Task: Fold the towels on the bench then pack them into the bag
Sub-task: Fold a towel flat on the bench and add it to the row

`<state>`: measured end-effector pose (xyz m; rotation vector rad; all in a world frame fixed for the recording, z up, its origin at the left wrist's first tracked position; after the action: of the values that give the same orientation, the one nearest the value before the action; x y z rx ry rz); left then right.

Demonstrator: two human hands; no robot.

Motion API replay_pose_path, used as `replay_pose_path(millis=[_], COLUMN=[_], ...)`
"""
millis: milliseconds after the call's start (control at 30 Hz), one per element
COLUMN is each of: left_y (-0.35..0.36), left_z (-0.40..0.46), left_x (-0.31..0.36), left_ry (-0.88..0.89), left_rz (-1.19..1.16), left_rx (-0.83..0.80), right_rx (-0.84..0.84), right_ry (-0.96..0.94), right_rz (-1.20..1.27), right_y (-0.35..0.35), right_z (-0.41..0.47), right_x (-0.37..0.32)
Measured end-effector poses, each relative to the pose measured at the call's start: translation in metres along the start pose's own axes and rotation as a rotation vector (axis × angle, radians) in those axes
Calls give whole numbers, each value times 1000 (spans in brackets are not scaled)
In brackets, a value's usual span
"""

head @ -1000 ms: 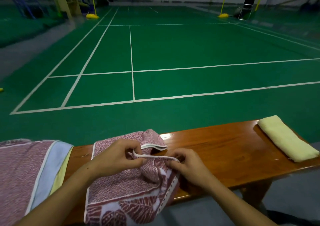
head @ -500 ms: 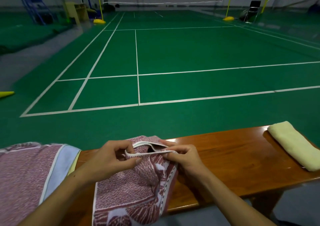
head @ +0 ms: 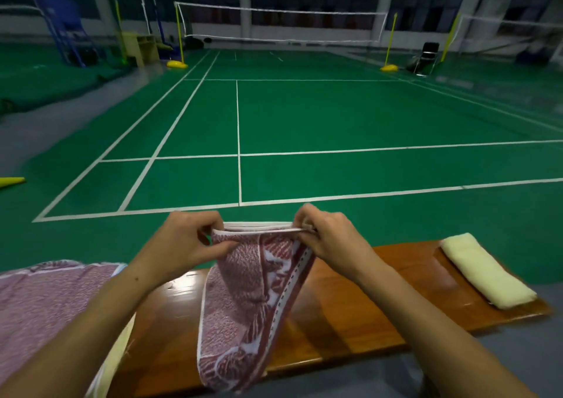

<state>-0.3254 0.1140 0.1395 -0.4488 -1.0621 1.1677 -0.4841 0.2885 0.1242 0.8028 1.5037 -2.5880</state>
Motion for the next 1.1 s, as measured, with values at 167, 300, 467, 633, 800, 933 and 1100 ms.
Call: replay_pose_path(millis=[167, 300, 467, 633, 800, 933, 1100], left_y=[-44, -78, -88, -87, -95, -94, -42], left_z=[32, 48, 41, 17, 1, -4, -9], left_x=[23, 35, 39, 60, 75, 66, -1], left_ry=[-37, -69, -188, -151, -156, -229, -438], left_rz=[-139, -315, -492, -500, -574, -640, -629], left_rx=[20, 97, 147, 128, 160, 198, 122], right_rx=[36, 101, 155, 197, 146, 141, 43], right_ry=[-12, -27, 37, 33, 58, 92, 270], right_rz=[-40, 44, 233, 328, 462, 528, 592], right_y=[-55, -89, -110, -116, -121, -118, -49], right_z=[33, 50, 44, 10, -8, -5, 18], right_x=[-27, -46, -48, -59, -69, -66, -15])
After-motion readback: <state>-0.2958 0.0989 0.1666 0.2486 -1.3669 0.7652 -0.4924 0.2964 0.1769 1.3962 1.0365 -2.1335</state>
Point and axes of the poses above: each hand's wrist, its own z-axis towards the middle knuckle, its own y-axis out of the palm, x = y × z, the point moved 10 cm from there along z, towards the middle knuckle, and after that the axes turned 3 degrees about z, right-handed, at the moved point
